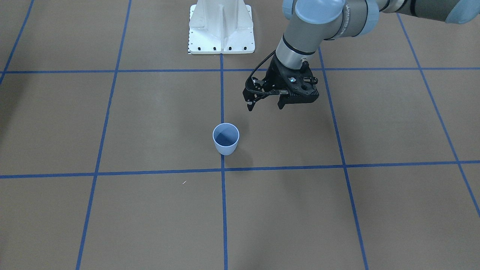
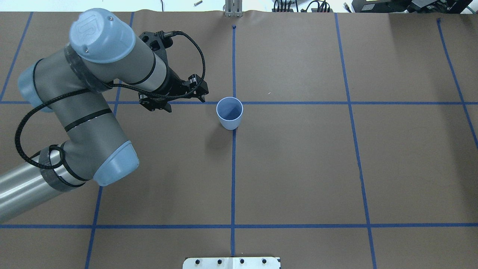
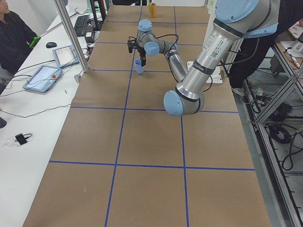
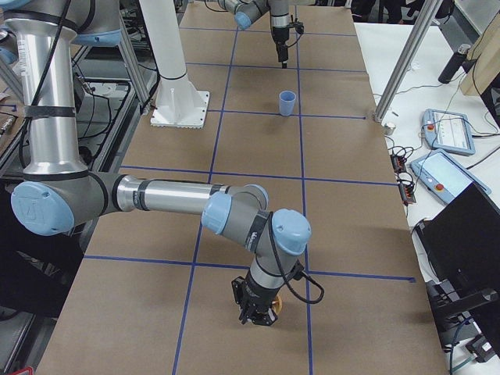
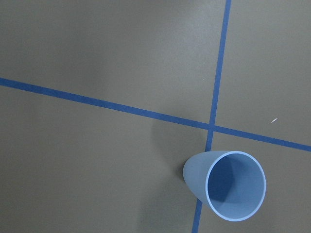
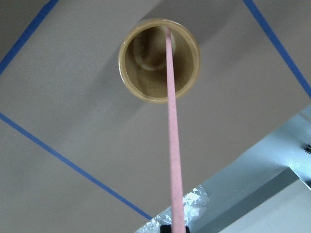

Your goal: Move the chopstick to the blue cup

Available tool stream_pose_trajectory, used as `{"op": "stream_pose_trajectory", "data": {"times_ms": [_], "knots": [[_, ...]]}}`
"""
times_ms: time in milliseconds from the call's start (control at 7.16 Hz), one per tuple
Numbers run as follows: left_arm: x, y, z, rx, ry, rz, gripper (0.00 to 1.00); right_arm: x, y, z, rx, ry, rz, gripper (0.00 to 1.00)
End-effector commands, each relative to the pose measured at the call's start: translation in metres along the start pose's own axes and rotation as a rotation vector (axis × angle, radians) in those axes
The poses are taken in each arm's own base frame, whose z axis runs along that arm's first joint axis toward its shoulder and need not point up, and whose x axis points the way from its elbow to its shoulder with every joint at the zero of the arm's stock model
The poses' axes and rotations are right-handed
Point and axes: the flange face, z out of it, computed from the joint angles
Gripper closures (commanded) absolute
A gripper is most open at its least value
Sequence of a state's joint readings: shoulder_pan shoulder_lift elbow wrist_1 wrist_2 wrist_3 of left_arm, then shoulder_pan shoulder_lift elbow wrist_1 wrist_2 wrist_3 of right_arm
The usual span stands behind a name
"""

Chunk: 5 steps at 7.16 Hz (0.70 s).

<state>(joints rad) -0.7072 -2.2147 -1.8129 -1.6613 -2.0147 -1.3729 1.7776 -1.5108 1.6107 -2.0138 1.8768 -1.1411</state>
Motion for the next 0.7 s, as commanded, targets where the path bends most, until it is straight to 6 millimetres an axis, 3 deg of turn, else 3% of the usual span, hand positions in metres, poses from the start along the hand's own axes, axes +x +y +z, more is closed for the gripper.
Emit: {"op": "stream_pose_trajectory", "data": {"times_ms": [0,140,279,419,559], "knots": [[-0.002,-0.001,0.001,0.008,-0.004,-0.001,0.02,0.003,-0.006,-0.081,-0.07,0.036,0.014,1.0],[-0.003,-0.001,0.002,0.007,-0.006,-0.002,0.02,0.008,-0.003,-0.099,-0.094,0.054,0.022,1.0],[-0.006,-0.001,0.003,0.006,-0.011,-0.003,0.02,0.013,0.005,-0.129,-0.075,0.063,0.054,1.0],[-0.007,-0.001,0.004,0.006,-0.012,-0.003,0.02,0.011,-0.002,-0.148,-0.046,0.076,0.056,1.0],[-0.008,-0.001,0.004,0.006,-0.012,-0.003,0.02,0.004,-0.022,-0.157,0.088,0.035,0.063,1.0]]}}
